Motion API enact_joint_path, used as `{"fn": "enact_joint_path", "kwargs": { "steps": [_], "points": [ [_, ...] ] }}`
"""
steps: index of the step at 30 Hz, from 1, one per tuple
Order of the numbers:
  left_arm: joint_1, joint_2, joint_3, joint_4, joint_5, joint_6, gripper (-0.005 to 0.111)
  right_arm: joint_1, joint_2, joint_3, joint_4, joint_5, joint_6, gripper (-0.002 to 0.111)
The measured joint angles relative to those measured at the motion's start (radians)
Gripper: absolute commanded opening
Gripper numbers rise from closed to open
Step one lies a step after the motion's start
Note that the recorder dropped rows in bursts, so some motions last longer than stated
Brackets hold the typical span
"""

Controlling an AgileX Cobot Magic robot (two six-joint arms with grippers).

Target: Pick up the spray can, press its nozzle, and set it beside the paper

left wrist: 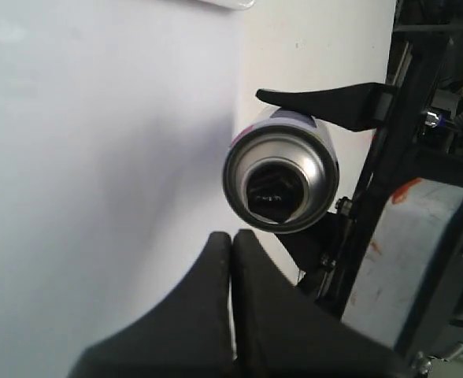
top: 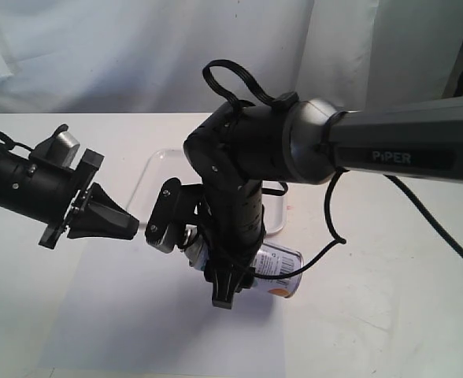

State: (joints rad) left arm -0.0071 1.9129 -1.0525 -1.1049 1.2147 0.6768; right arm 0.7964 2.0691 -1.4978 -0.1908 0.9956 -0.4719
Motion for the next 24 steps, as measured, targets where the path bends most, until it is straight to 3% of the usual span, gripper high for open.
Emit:
{"fn": "enact_joint_path", "kwargs": {
  "steps": [3, 17, 24],
  "points": [
    [-0.038, 0.045, 0.0, -0.028, 0.002, 0.01, 0.0, 0.0, 0.0, 0.0, 0.002, 0.0, 0.0, 0.0],
    [-0.043, 0.098, 0.0, -0.097, 0.002, 0.049, 0.0, 0.0, 0.0, 0.0, 0.02, 0.0, -0.022, 0.0],
    [-0.092, 0.098, 0.0, -0.104, 0.002, 0.052, 0.0, 0.0, 0.0, 0.0, 0.02, 0.007, -0.022, 0.0]
  ]
}}
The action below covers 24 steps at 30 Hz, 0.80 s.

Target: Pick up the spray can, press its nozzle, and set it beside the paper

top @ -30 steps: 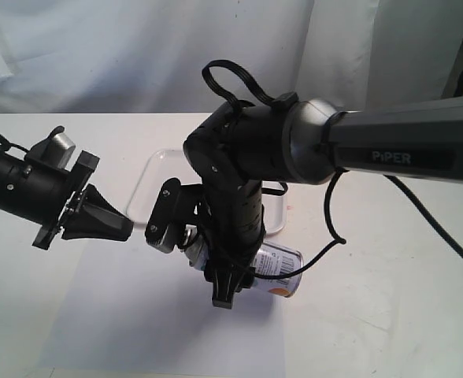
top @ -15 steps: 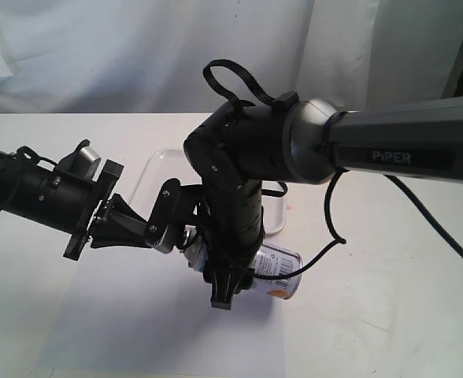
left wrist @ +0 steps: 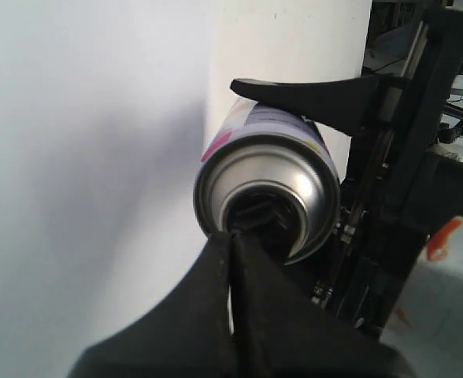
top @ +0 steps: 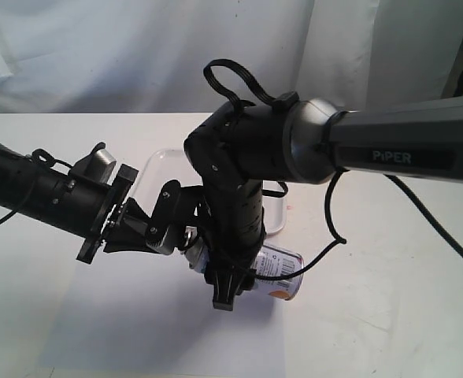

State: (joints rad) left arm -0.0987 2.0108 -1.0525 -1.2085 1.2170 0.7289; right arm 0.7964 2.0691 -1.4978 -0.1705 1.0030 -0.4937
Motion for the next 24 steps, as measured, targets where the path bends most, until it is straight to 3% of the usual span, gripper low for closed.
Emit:
{"fn": "enact_joint_path", "kwargs": {
  "steps": [24],
  "points": [
    [-0.028, 0.0, 0.0, -0.002, -0.002, 0.012, 0.0, 0.0, 0.007, 0.0, -0.004, 0.017, -0.004, 0.0]
  ]
}}
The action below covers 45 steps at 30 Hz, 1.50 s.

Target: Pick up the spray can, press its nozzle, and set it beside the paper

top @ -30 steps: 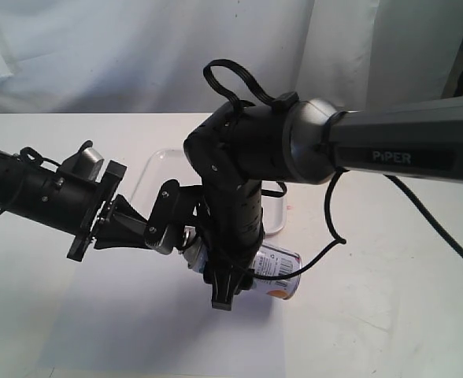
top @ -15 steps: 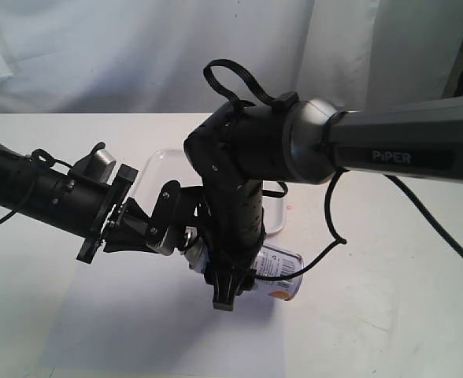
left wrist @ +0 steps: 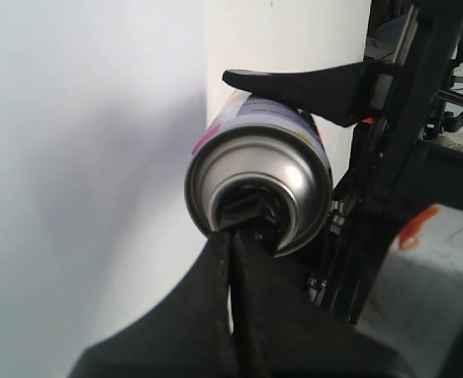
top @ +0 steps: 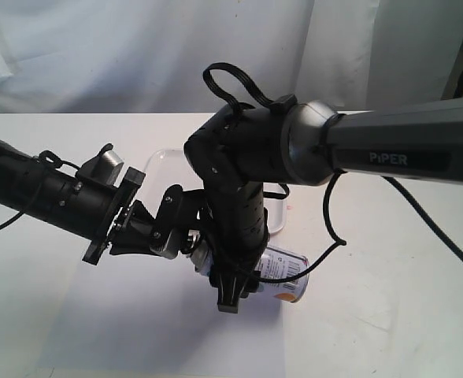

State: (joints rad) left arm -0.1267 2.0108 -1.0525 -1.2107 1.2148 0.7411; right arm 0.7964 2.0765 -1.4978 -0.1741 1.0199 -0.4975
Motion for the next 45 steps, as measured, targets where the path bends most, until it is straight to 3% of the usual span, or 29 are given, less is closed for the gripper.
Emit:
{"fn": "enact_joint_path", "kwargs": {
  "steps": [13, 23, 33, 45],
  "points": [
    [0.0, 0.0, 0.0, 0.002, 0.0, 0.018, 0.0, 0.0, 0.0, 0.0, -0.002, 0.0, 0.0, 0.0],
    [0.125, -0.042, 0.058, 0.017, -0.006, 0.066, 0.0, -0.011, -0.007, 0.0, -0.016, -0.004, 0.007, 0.0],
    [0.194, -0.371, 0.211, 0.021, -0.199, 0.119, 0.0, -0.089, -0.032, 0.0, 0.011, -0.002, 0.11, 0.0],
    [0.194, -0.836, 0.423, 0.013, -0.551, 0.105, 0.0, -0.098, -0.041, 0.0, 0.131, -0.045, 0.135, 0.0]
  ]
}}
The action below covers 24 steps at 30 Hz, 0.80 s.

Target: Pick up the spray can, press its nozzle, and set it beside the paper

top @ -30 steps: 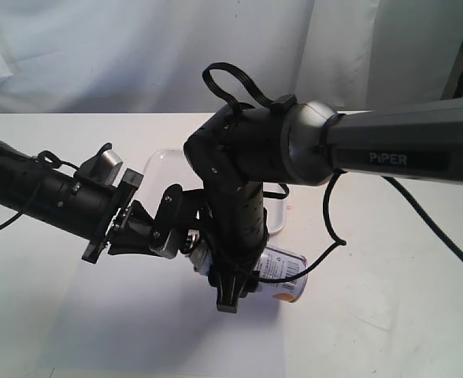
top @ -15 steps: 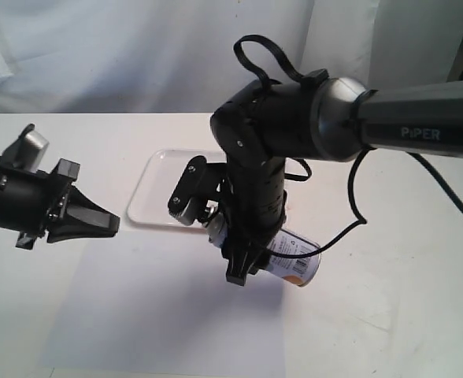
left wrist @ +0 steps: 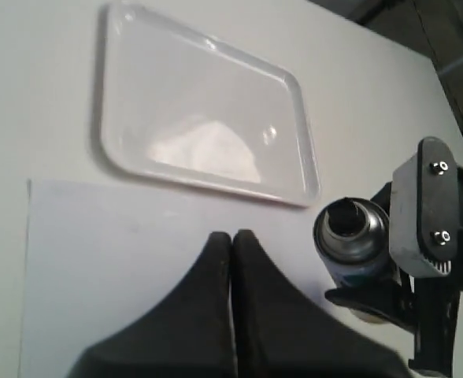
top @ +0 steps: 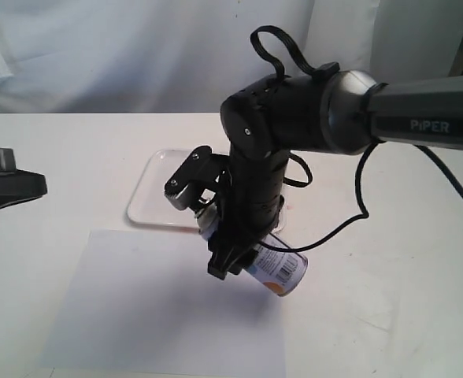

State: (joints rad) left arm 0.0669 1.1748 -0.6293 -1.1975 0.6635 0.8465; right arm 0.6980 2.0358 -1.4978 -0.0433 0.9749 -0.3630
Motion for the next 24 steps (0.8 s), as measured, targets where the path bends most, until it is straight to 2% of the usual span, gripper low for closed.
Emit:
{"fn": "enact_joint_path", "kwargs": {
  "steps": [5, 11, 16, 24],
  "points": [
    [0.0, -0.216, 0.1, -0.006, -0.172, -0.023, 0.0, -0.004, -0.045, 0.0, 0.056, -0.023, 0.0, 0.0],
    [0.0, -0.461, 0.215, -0.006, -0.298, -0.041, 0.0, -0.025, -0.094, 0.0, 0.133, -0.046, -0.007, 0.0],
    [0.0, -0.632, 0.305, 0.102, -0.391, -0.128, 0.0, -0.038, -0.103, 0.0, 0.21, -0.056, -0.04, 0.0],
    [0.001, -0.754, 0.357, 0.248, -0.414, -0.206, 0.0, -0.038, -0.107, 0.0, 0.288, -0.081, -0.066, 0.0]
  ]
}}
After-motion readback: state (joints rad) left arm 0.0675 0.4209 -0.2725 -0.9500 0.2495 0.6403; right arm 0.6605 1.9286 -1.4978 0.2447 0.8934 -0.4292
